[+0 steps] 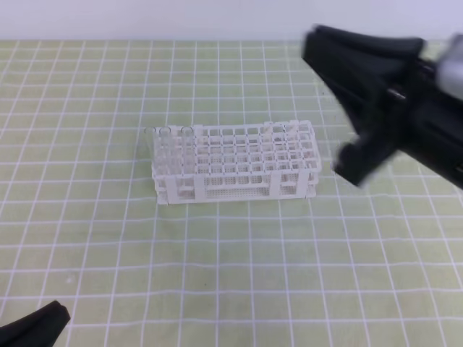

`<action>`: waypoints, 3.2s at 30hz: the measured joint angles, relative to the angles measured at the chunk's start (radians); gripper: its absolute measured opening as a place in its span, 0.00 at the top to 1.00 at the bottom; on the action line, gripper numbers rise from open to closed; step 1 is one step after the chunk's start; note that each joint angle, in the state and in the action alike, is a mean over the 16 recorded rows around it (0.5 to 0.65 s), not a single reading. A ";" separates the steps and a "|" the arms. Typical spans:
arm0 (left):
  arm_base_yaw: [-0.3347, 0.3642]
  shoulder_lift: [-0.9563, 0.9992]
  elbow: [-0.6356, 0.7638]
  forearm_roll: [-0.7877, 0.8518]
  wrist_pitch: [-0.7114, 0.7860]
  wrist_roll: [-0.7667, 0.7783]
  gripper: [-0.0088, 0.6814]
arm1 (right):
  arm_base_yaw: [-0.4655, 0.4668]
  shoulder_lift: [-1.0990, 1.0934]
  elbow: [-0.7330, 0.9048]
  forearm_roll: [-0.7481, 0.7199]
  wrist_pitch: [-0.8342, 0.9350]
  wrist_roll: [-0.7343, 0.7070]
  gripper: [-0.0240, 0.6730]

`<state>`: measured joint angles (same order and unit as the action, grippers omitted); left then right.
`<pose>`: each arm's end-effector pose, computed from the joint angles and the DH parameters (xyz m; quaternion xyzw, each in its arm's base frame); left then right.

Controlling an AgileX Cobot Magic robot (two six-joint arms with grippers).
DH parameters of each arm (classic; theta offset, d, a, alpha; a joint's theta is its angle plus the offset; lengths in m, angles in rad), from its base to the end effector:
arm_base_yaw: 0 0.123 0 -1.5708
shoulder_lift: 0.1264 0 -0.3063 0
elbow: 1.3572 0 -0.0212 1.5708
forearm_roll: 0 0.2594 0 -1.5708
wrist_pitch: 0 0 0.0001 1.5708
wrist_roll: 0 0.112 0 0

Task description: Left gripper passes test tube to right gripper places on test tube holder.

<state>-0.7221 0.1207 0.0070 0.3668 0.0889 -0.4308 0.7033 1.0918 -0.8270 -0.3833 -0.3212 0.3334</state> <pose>0.0580 -0.0463 0.1947 0.2317 0.7127 -0.2430 0.6160 0.1926 0.1806 0.3989 -0.2791 0.6015 0.2832 0.6929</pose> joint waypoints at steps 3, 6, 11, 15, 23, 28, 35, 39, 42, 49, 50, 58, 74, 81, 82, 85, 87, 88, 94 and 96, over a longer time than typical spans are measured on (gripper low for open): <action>0.000 0.000 0.000 0.000 0.000 0.000 0.99 | 0.000 -0.103 0.055 0.000 0.060 0.015 0.98; 0.000 0.000 0.000 0.000 -0.001 0.000 0.99 | 0.000 -0.183 0.098 0.000 0.119 0.028 0.98; 0.000 -0.001 -0.001 0.000 0.002 0.000 0.99 | 0.000 -0.262 0.143 -0.003 0.210 0.030 0.99; 0.000 -0.001 0.000 0.000 0.000 0.000 0.99 | 0.000 -0.288 0.163 -0.007 0.280 0.029 0.99; 0.000 -0.001 0.000 0.000 0.001 0.000 0.99 | -0.073 -0.374 0.216 -0.015 0.397 0.026 0.99; 0.000 0.000 0.001 0.000 -0.002 0.000 0.99 | -0.198 -0.531 0.328 -0.016 0.416 0.025 0.99; 0.000 0.001 0.001 0.000 -0.003 0.000 0.99 | -0.412 -0.847 0.559 -0.006 0.376 0.025 0.99; 0.000 0.001 0.001 0.000 -0.002 0.000 0.99 | -0.490 -0.987 0.668 0.000 0.372 0.025 0.99; 0.000 0.001 0.001 0.000 -0.002 0.000 0.99 | -0.524 -1.055 0.723 0.005 0.376 0.025 0.99; 0.000 0.000 0.001 0.000 0.001 0.000 0.99 | -0.545 -1.110 0.766 0.002 0.351 0.025 0.99; 0.000 0.000 0.001 0.000 0.002 0.000 0.99 | -0.545 -1.109 0.768 0.001 0.346 0.025 0.99; 0.000 0.000 0.001 0.000 0.004 0.000 0.99 | -0.545 -1.109 0.769 0.130 0.357 -0.093 0.99; 0.000 -0.001 0.001 0.000 0.004 0.000 0.99 | -0.545 -1.109 0.816 0.526 0.606 -0.494 0.99; 0.000 0.000 0.003 0.000 0.002 0.000 0.99 | -0.545 -1.109 0.829 0.519 0.614 -0.495 0.99; 0.000 0.000 0.003 0.000 0.002 0.000 0.99 | -0.545 -1.109 0.829 0.518 0.615 -0.496 0.99; 0.000 0.000 0.001 0.000 0.004 0.000 0.99 | -0.545 -1.109 0.829 0.513 0.616 -0.497 0.99; 0.000 0.000 0.001 0.000 0.004 0.000 0.99 | -0.545 -1.109 0.829 0.511 0.616 -0.498 0.99; 0.000 0.000 0.001 0.000 0.004 0.000 0.99 | -0.545 -1.109 0.829 0.511 0.616 -0.498 0.99; 0.001 -0.002 0.000 0.000 0.005 0.000 0.99 | -0.545 -1.108 0.829 0.511 0.616 -0.498 0.99; 0.005 -0.006 -0.001 0.000 0.007 0.000 0.99 | -0.545 -1.108 0.829 0.511 0.616 -0.498 0.99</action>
<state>-0.7166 0.1151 0.0061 0.3664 0.0959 -0.4308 0.1579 -0.0164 0.0016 0.1274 0.2944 -0.1643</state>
